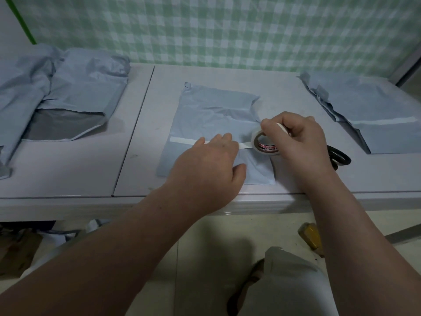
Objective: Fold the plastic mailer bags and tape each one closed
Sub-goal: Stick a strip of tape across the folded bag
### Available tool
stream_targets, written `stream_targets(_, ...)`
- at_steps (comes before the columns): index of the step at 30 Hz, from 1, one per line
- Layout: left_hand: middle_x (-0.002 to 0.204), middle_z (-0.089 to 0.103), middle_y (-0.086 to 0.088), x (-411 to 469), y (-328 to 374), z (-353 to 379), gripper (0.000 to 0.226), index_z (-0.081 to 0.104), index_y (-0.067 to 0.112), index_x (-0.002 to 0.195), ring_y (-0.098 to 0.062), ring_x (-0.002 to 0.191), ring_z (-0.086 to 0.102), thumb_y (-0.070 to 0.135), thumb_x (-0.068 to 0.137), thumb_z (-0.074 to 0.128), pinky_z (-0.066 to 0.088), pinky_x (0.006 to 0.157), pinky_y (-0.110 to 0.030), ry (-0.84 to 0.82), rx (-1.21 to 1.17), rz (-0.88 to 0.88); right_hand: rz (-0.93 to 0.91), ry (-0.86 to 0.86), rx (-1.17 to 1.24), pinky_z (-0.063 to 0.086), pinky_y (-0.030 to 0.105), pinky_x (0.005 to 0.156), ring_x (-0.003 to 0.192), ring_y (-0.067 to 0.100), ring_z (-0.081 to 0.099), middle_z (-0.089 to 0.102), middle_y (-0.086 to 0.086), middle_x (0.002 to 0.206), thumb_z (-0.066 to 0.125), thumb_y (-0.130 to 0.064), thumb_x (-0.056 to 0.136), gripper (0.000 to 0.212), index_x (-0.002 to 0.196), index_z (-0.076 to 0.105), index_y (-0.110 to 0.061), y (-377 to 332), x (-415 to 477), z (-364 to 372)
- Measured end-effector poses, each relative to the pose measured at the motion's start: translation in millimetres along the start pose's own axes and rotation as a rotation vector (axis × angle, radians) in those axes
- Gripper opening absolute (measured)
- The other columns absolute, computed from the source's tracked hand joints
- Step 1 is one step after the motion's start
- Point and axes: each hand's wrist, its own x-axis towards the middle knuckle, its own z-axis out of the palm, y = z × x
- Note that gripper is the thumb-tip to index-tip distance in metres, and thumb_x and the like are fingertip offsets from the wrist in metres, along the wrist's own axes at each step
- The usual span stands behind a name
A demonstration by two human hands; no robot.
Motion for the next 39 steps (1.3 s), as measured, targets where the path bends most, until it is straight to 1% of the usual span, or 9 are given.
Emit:
stream_targets(3,0.108,0.065,-0.016,0,-1,2,0.052,0.065,0.005,0.102,-0.032,0.096,0.062,0.037,0.083,0.028,0.049,0.087,-0.042,0.022,-0.009,0.007,-0.001,-0.006,-0.01,0.036,0.01,0.071,0.097,0.018,0.05,0.063,-0.012,0.066,0.057,-0.046,0.077,0.028,0.065,0.062,-0.022,-2,-1,1)
stream_targets(6,0.135,0.053,-0.015,0,1,0,0.054,0.057,0.014,0.127,-0.029,0.122,0.051,0.036,0.087,0.028,0.036,0.105,-0.042,-0.013,-0.015,0.013,-0.005,-0.038,0.012,0.048,0.036,0.082,0.095,0.027,0.056,0.065,-0.011,0.068,0.056,-0.057,0.074,0.032,0.069,0.064,-0.026,1,1,1)
stream_targets(9,0.152,0.033,-0.009,1,0,0,0.06,0.041,0.023,0.141,-0.022,0.138,0.032,0.039,0.087,0.021,0.019,0.114,-0.037,-0.068,-0.026,-0.001,-0.016,-0.059,-0.005,0.049,0.046,0.08,0.09,0.028,0.059,0.065,-0.007,0.069,0.057,-0.062,0.072,0.039,0.071,0.064,-0.023,-2,0,1)
stream_targets(13,0.148,0.037,-0.014,0,0,1,0.057,0.046,0.024,0.138,-0.027,0.136,0.037,0.037,0.088,0.022,0.025,0.112,-0.043,-0.022,0.002,0.019,0.004,-0.06,0.021,0.05,0.039,0.073,0.074,0.018,0.061,0.065,-0.003,0.069,0.061,-0.051,0.08,0.034,0.071,0.064,-0.019,-6,-3,1)
stream_targets(16,0.153,0.03,-0.011,0,0,1,0.06,0.038,0.026,0.143,-0.024,0.14,0.029,0.038,0.087,0.02,0.019,0.114,-0.04,-0.083,0.013,0.019,0.054,-0.069,0.093,0.046,0.028,0.069,0.068,0.008,0.058,0.061,-0.014,0.062,0.062,-0.04,0.088,0.025,0.069,0.062,-0.024,-7,-5,-2)
stream_targets(20,0.152,0.032,-0.012,1,0,0,0.061,0.04,0.025,0.142,-0.025,0.138,0.032,0.038,0.088,0.017,0.022,0.113,-0.041,-0.06,0.023,0.028,0.062,-0.162,0.076,0.049,0.028,0.07,0.073,0.015,0.062,0.068,-0.003,0.078,0.073,-0.025,0.08,0.01,0.086,0.066,-0.02,-5,-8,-9)
stream_targets(24,0.155,0.025,-0.009,2,0,1,0.063,0.032,0.028,0.145,-0.021,0.141,0.025,0.039,0.086,0.016,0.016,0.114,-0.039,-0.116,0.036,0.012,0.045,-0.184,-0.032,0.047,0.02,0.07,0.076,0.011,0.061,0.068,-0.004,0.085,0.07,-0.009,0.081,0.02,0.093,0.065,-0.024,-2,-7,-11)
stream_targets(32,0.153,0.026,-0.004,3,2,-3,0.062,0.033,0.029,0.144,-0.019,0.137,0.028,0.039,0.085,0.016,0.017,0.114,-0.036,-0.136,0.027,-0.009,0.059,0.089,-0.046,0.038,0.007,0.058,0.056,-0.002,0.047,0.062,-0.016,0.073,0.066,-0.003,0.077,0.023,0.086,0.068,-0.024,-5,-12,-8)
stream_targets(39,0.153,0.027,-0.004,4,4,-3,0.06,0.034,0.028,0.143,-0.019,0.137,0.029,0.037,0.087,0.017,0.017,0.114,-0.037,-0.129,0.02,-0.004,0.088,0.35,-0.06,0.045,0.019,0.062,0.058,0.005,0.047,0.062,-0.017,0.073,0.061,-0.001,0.07,0.028,0.084,0.065,-0.025,-3,-15,-10)
